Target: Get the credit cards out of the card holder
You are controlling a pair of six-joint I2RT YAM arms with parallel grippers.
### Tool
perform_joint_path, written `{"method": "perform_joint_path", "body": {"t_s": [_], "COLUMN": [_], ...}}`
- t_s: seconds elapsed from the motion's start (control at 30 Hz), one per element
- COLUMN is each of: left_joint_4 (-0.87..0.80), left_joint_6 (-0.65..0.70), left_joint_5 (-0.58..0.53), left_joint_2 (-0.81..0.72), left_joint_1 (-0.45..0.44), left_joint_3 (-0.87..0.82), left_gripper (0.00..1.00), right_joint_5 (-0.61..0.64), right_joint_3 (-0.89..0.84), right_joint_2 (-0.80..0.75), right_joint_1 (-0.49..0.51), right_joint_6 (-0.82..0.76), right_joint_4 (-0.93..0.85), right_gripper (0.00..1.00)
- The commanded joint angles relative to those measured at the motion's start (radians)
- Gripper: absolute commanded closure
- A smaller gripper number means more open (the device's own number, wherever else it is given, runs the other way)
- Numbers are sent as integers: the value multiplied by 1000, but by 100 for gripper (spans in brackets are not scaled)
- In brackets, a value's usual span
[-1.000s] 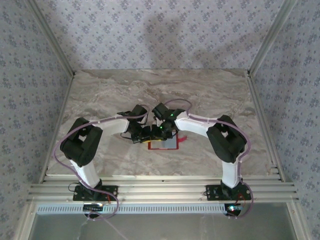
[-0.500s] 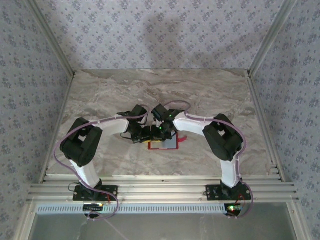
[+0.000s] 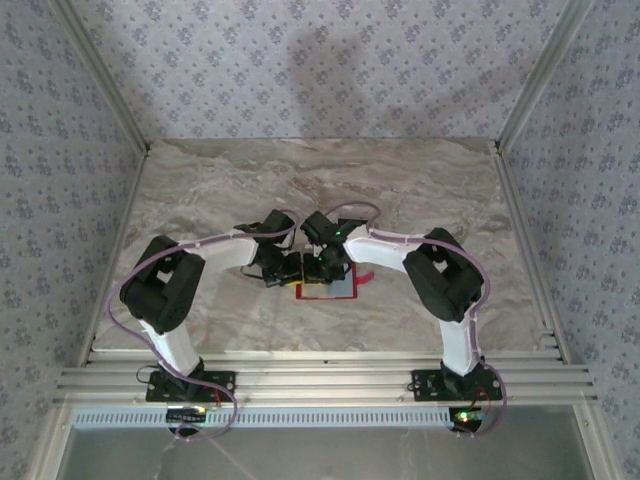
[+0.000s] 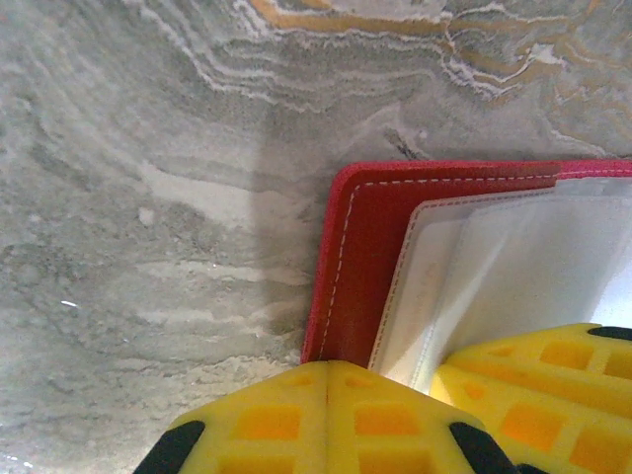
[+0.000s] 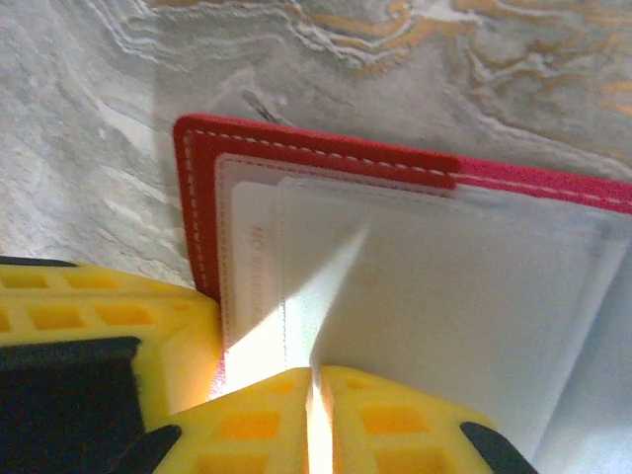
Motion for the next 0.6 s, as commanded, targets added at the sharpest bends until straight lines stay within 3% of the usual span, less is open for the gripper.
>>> {"method": "perform_joint_path", "body": {"t_s": [0.0,0.57], "left_joint_4": [-72,-99], "left_joint_6": [15,24], "left_joint_5": [-25,-31], "left_joint_2": [18,21], "left_joint_1": [6,9], "left_joint_3": [-24,4], "left_gripper": [93,93], "right_joint_5": [116,294], "right_joint_3": [-10,-84], "right_joint_2": [7,-175], "right_joint_1": [2,-77], "right_joint_6": [-22,-71], "right_joint_4": [-158,-343], "right_gripper": [85,78]}}
